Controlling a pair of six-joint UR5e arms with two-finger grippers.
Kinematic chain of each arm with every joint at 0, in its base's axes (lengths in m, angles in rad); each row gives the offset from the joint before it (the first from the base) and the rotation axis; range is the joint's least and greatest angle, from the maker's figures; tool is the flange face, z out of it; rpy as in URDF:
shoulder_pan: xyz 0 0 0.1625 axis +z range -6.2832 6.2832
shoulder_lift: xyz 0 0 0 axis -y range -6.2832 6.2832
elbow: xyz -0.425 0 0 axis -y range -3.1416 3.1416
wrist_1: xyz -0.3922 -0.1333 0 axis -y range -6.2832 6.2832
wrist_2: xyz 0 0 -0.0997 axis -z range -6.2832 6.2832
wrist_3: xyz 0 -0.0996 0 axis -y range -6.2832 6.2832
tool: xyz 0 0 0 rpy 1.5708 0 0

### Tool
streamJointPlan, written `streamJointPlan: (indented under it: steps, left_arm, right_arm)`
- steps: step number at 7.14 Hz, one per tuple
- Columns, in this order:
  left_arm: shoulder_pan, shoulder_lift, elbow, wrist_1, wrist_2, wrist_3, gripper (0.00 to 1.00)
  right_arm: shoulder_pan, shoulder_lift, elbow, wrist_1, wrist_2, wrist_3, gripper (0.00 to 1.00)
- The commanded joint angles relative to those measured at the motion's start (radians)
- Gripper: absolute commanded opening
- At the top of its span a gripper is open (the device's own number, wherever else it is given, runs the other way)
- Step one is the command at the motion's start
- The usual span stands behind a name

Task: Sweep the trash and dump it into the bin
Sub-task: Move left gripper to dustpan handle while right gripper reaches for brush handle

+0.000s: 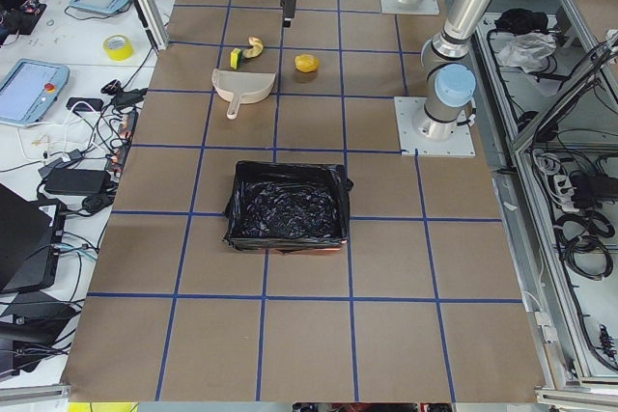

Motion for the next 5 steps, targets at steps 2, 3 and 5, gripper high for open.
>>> streamJointPlan:
  steps: [2, 3, 5]
  left_arm:
    - [0.000, -0.001, 0.000, 0.000, 0.001, 0.002, 1.00]
    - [0.005, -0.002, 0.000, 0.000, 0.001, 0.003, 1.00]
    - [0.018, -0.043, -0.005, 0.046, 0.003, 0.178, 1.00]
  right_arm:
    - [-0.001, -0.006, -0.009, 0.017, 0.008, 0.048, 1.00]
    - [-0.001, -0.006, -0.009, 0.012, 0.029, 0.068, 1.00]
    - [-0.021, 0.020, 0.002, -0.120, 0.068, 0.125, 1.00]
